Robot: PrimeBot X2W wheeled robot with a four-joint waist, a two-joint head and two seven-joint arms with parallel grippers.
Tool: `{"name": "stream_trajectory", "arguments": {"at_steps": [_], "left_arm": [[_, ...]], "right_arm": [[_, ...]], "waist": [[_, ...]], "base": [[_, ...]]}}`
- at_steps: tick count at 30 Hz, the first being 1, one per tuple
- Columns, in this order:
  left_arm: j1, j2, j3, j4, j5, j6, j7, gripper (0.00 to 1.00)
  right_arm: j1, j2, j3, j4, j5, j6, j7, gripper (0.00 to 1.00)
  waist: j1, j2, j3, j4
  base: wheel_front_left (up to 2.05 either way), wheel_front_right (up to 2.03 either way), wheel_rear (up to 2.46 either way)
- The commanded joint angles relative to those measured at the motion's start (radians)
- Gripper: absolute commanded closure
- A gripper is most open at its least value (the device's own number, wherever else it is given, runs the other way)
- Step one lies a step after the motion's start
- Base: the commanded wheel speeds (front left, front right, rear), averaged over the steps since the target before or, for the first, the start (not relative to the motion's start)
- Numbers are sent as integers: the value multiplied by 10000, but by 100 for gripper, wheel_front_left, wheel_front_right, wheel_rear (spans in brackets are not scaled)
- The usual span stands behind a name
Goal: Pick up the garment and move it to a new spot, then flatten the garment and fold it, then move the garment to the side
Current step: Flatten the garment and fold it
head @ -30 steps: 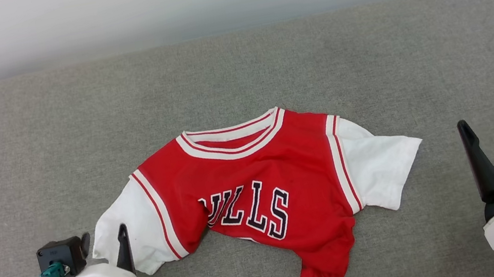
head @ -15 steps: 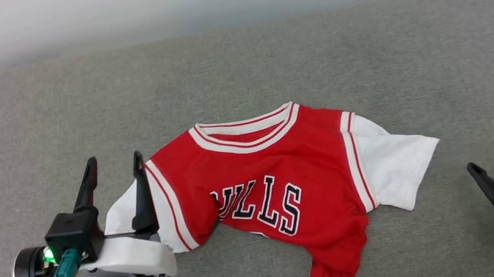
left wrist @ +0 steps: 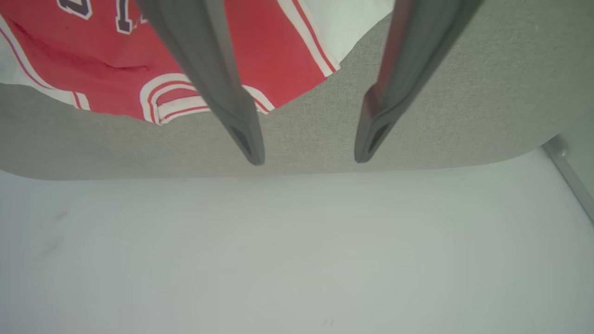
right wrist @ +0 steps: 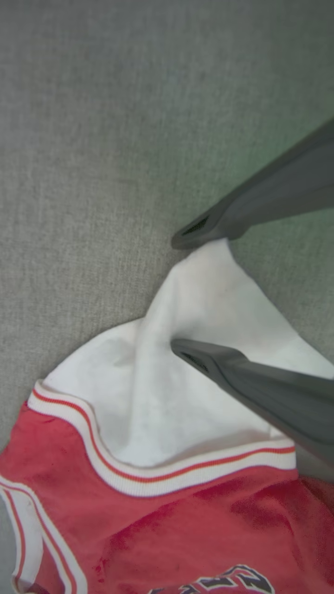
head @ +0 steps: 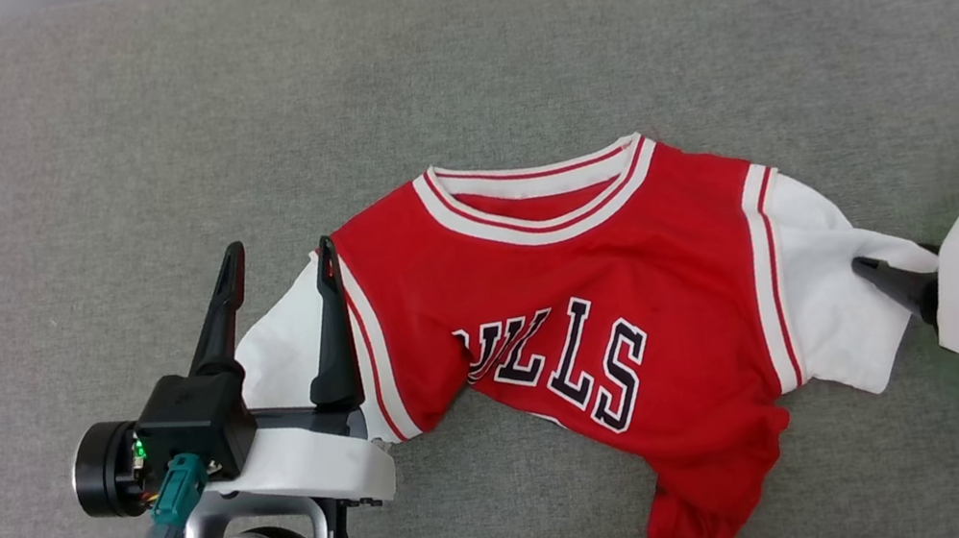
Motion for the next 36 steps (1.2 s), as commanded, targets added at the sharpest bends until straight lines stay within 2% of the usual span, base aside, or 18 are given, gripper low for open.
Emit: {"name": "stream_trajectory", "arguments": {"at_steps": [1, 4, 5, 6, 7, 8, 12, 16, 22, 26, 31, 36], "left_arm": [[-140, -25, -17, 88, -24, -25, 3, 0], [-160, -55, -27, 230, -83, -81, -51, 0], [-158, -62, -31, 280, -117, -84, -43, 0], [-155, -58, -36, 319, -156, -94, -26, 0], [-148, -55, -36, 355, -180, -117, -7, 0], [-130, -43, -35, 401, -212, -143, 35, 0], [55, 136, 92, 592, -501, -246, 250, 0], [75, 604, 329, 737, -957, -474, 934, 0], [-146, 1866, 647, 1113, -2205, -1260, 3322, 0], [-85, 2465, 921, 1798, -3399, -1761, 4941, 0], [84, 2763, 1012, 2568, -4389, -2127, 6184, 0], [22, 2722, 797, 3176, -4876, -2436, 6996, 0]], "right_arm": [[-169, -104, 211, 307, 112, -5, 168, 0], [-81, -67, 797, 1096, 297, -4, 694, 0], [-37, -15, 937, 1284, 395, -5, 824, 5], [16, 16, 1084, 1452, 489, -4, 953, 56], [48, 25, 1221, 1579, 601, -4, 1060, 84], [62, 21, 1318, 1655, 693, -4, 1106, 100], [-233, -174, 1478, 1633, 869, -4, 698, 100], [-514, -456, 1440, 1380, 936, -4, 118, 100], [-238, -607, 1644, 701, 876, -4, -375, 100], [-25, -564, 1836, 155, 873, -4, -557, 100], [179, -451, 2035, -360, 801, -4, -670, 100], [326, -363, 2128, -605, 811, -4, -777, 100]], "waist": [[-1, 0, 170, 126], [-1, 0, 223, 166], [-1, 0, 224, 175], [-1, 0, 219, 179], [-1, 0, 206, 180], [-1, 0, 185, 178], [-1, 0, -56, 72], [-1, 0, -432, -76], [-1, 0, -835, -480], [-1, 0, -884, -872], [-1, 0, -750, -1290], [-1, 0, -488, -1563]], "base": [[0, 0, 0], [0, 0, 0], [0, 0, 0], [0, 0, 0], [0, 0, 0], [0, 0, 0], [0, 0, 0], [0, 0, 0], [0, 0, 0], [0, 0, 0], [0, 0, 0], [0, 0, 0]]}}
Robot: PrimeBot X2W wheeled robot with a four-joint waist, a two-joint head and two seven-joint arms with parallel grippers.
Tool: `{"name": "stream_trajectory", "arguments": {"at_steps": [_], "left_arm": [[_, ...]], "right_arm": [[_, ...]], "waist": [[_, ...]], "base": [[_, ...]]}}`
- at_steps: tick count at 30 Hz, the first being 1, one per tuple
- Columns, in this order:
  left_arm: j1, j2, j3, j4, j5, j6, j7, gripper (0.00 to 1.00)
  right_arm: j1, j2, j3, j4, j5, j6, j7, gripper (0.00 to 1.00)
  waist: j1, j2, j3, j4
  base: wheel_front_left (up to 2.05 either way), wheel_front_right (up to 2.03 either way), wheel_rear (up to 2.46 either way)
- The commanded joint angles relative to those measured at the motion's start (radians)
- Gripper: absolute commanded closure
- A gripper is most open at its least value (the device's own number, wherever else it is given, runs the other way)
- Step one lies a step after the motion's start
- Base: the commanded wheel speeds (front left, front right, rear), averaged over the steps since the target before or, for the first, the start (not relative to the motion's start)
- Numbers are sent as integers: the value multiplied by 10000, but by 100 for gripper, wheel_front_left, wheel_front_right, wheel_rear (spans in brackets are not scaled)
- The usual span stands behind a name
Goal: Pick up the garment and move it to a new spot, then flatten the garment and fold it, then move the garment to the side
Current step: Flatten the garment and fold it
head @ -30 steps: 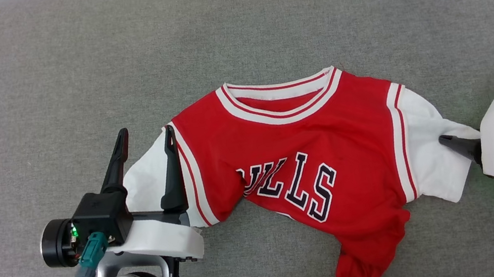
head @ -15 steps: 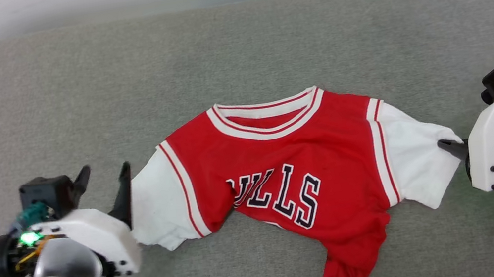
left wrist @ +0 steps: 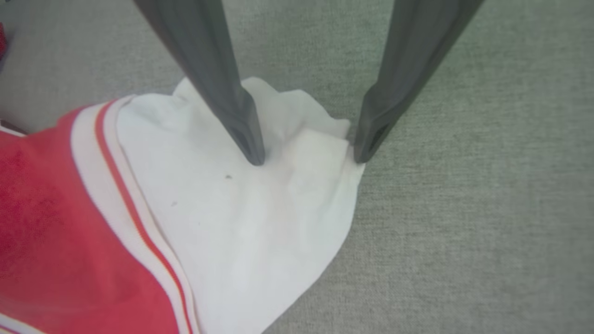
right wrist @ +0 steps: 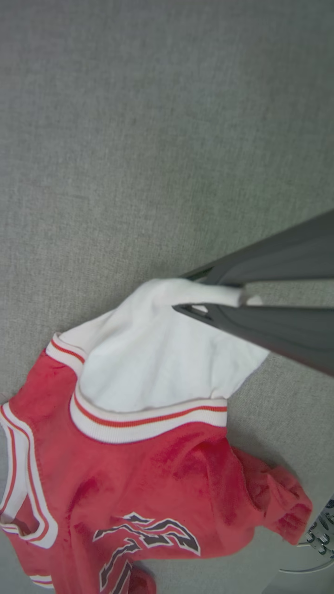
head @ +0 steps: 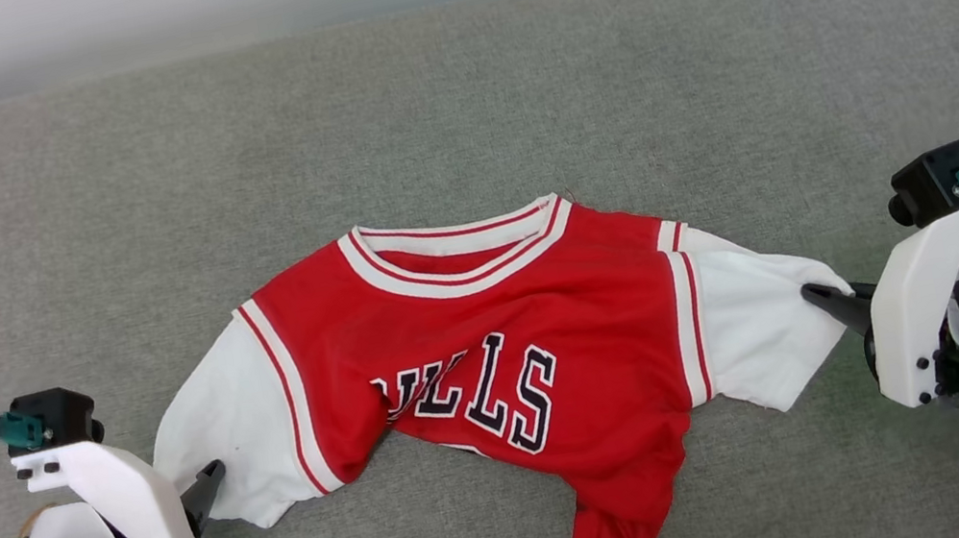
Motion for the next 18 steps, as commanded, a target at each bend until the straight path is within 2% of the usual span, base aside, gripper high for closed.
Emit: {"name": "stream_trajectory", "arguments": {"at_steps": [1, 6, 7, 8, 9, 13, 18], "left_arm": [[-82, -9, -119, 268, -78, -62, 272, 0], [-293, -185, -611, 1217, -132, -15, 1199, 0], [-312, -243, -759, 1405, -179, -51, 1488, 50], [-333, -329, -888, 1535, -233, -135, 1708, 65], [-404, -448, -968, 1619, -285, -182, 1814, 100], [-782, -749, -1064, 1833, -235, -385, 1729, 100], [-1593, -592, -1010, 1839, 467, -524, 756, 100]], "right_arm": [[122, 57, 34, -61, -22, -4, -71, 100], [70, 57, 171, -86, 73, -4, -144, 100], [52, 39, 201, -81, 91, -4, -161, 100], [19, 37, 226, -74, 109, -4, -182, 100], [-15, 25, 239, -59, 112, -4, -214, 100], [-76, -53, 301, 20, 143, -4, -371, 100], [-266, -184, 304, 101, 27, -5, -833, 100]], "waist": [[0, 0, 183, -140], [0, 0, 378, -289], [0, 0, 397, -317], [0, 0, 414, -349], [0, 0, 422, -375], [0, 0, 316, -405], [0, 0, -21, -320]], "base": [[0, 0, 0], [0, 0, 0], [0, 0, 0], [0, 0, 0], [0, 0, 0], [0, 0, 0], [0, 0, 0]]}}
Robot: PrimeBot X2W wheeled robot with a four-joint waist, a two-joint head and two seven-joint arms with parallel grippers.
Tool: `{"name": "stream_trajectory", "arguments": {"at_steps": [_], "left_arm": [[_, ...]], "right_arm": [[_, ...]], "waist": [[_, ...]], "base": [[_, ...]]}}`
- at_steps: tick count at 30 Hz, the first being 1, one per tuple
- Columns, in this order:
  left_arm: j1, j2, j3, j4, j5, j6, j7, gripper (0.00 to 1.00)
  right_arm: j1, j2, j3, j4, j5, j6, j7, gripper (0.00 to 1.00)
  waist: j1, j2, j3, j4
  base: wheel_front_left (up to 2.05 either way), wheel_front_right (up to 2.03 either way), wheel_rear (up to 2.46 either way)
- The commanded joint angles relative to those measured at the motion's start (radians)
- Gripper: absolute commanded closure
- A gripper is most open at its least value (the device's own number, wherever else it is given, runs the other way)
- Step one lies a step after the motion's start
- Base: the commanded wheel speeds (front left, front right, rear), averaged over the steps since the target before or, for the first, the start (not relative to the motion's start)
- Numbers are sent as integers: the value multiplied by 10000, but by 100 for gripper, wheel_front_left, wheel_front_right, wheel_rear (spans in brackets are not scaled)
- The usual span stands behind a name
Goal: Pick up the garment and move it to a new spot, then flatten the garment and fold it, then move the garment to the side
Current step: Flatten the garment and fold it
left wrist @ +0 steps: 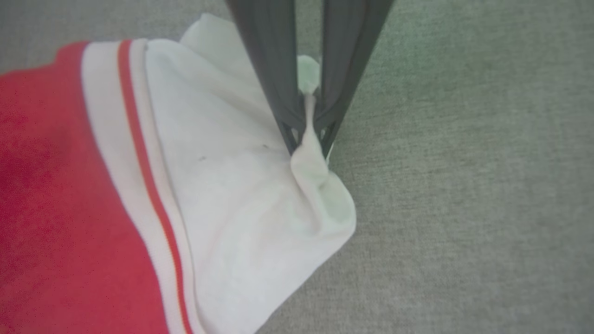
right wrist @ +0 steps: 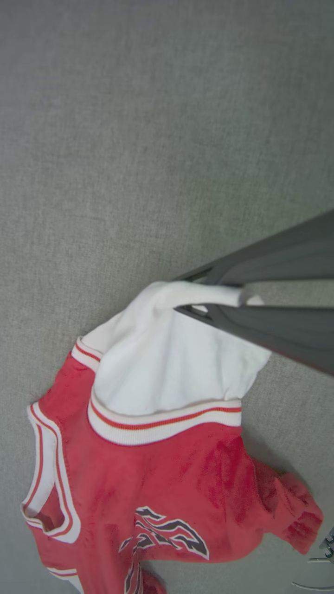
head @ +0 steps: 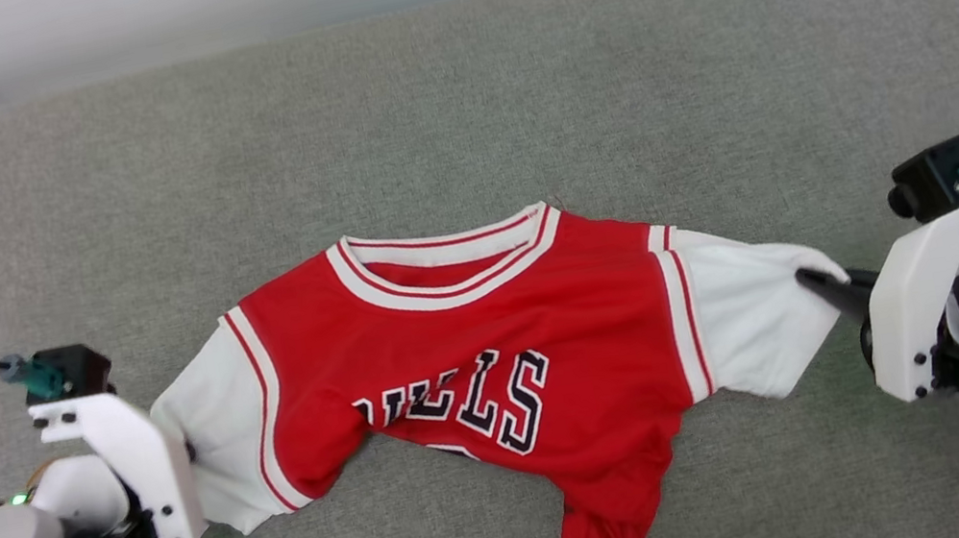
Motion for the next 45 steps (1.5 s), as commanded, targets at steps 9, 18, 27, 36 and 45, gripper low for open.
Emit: {"name": "stream_trajectory", "arguments": {"at_steps": [9, 18, 27, 36, 45], "left_arm": [[-1722, -527, -156, -85, 1496, 181, -2008, 100], [-4391, -1571, 9, 1351, 2429, 456, -3958, 100], [-7948, -2014, 691, 2660, 2789, 589, -5509, 100], [-11278, -1793, 684, 3097, 3630, 582, -6449, 100], [-13237, -1817, 538, 3436, 3985, 464, -6562, 100]], "right_arm": [[-1196, -240, -190, 866, -629, -7, -1329, 100], [-3855, -188, 31, 2499, -733, -7, -2612, 100], [-7638, -179, 193, 3521, -814, -7, -4112, 100], [-11227, -296, 115, 4377, -1115, -7, -5534, 100], [-13380, -48, 570, 5243, -1080, -7, -6264, 100]], "waist": [[1, 0, -869, 309], [1, 0, -946, 347], [1, 0, 436, 155], [1, 0, 1910, -37], [1, 0, 3407, -253]], "base": [[0, 0, 0], [0, 0, 0], [0, 0, 0], [0, 0, 0], [0, 0, 0]]}}
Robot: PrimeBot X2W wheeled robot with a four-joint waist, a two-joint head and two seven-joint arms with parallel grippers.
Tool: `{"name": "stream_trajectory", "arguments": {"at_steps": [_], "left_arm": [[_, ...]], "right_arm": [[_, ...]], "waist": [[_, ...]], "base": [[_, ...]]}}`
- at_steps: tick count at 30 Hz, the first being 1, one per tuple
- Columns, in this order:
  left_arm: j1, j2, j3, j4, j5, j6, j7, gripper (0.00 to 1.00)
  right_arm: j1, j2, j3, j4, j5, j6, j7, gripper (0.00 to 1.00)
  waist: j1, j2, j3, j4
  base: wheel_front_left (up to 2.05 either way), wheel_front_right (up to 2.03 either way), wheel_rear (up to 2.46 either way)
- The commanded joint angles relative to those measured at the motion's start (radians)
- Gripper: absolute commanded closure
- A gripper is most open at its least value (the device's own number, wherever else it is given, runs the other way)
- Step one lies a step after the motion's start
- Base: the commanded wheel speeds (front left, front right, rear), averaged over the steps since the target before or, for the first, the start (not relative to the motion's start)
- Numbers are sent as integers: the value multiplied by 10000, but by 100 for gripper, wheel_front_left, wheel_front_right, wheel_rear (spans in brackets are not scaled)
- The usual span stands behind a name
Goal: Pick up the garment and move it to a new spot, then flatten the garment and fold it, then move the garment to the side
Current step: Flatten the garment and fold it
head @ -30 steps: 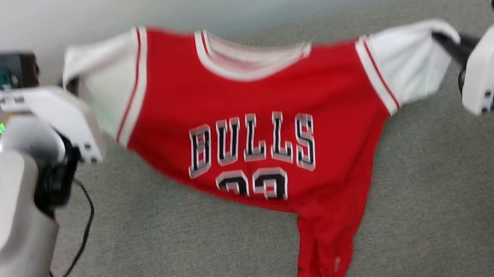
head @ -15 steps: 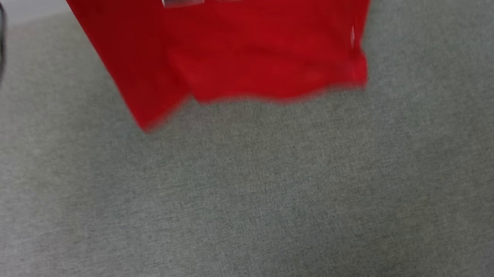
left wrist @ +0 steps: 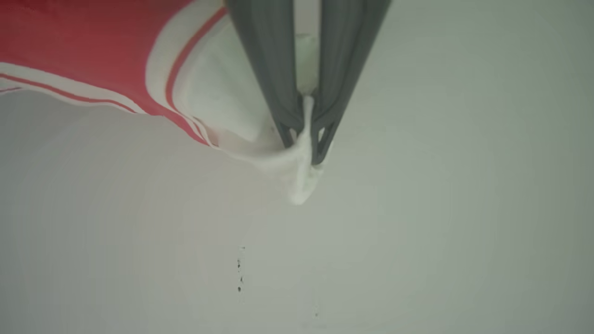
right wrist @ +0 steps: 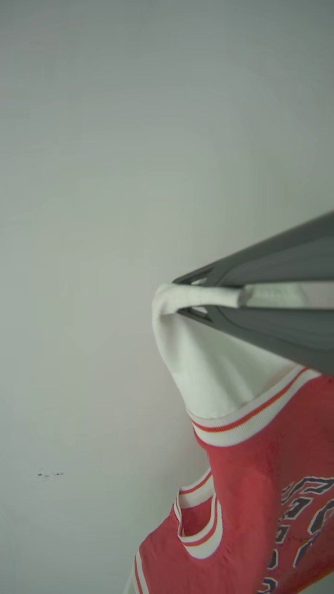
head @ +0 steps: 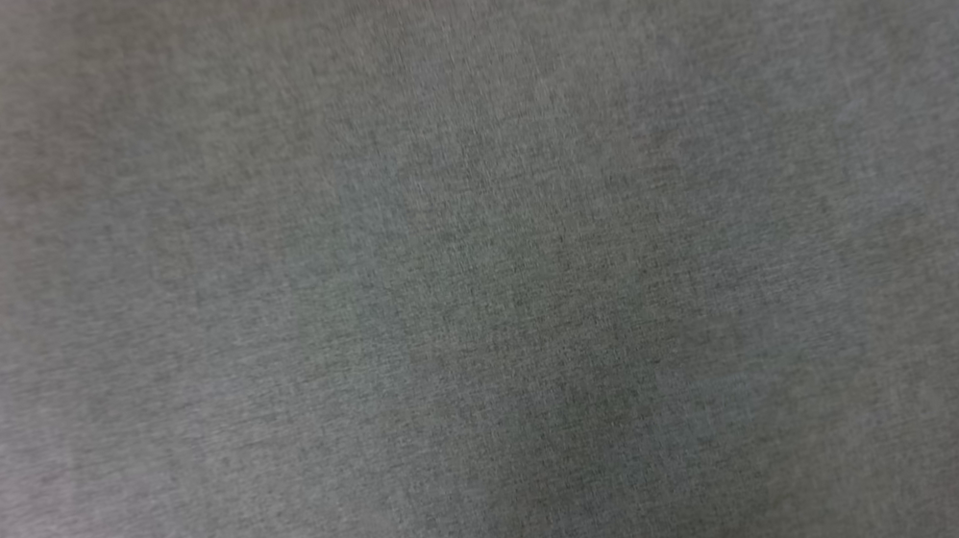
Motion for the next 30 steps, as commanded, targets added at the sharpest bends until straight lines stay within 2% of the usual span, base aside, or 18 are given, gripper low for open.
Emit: {"name": "stream_trajectory", "arguments": {"at_steps": [1, 8, 15, 19, 25, 30], "left_arm": [[-146, -86, -30, 135, -25, -71, -36, 100], [-18, -413, -121, 816, -315, -355, -14, 100], [540, -700, -85, 1593, -699, -643, -234, 100], [1565, -855, -154, 2011, -876, -880, -577, 100], [3732, -1019, -236, 2541, -1273, -1277, -1163, 100], [5566, -1146, -338, 2633, -1487, -1542, -1621, 100]], "right_arm": [[-158, 78, 100, 236, 96, -7, -121, 100], [-263, 301, 736, 1126, 451, -7, -588, 100], [264, 467, 1510, 1766, 1091, -7, -901, 100], [1159, 503, 2042, 1965, 1646, -7, -937, 100], [3223, 391, 2948, 1888, 2534, -7, -847, 100], [5054, -7, 3573, 1541, 3170, -7, -888, 100]], "waist": [[-2, 0, 618, -104], [-2, 0, 1390, -143], [-2, 0, 1542, -141], [-2, 0, 997, -64], [-2, 0, -373, 101], [-2, 0, -1541, 277]], "base": [[0, 0, 0], [0, 0, 0], [0, 0, 0], [0, 0, 0], [0, 0, 0], [0, 0, 0]]}}
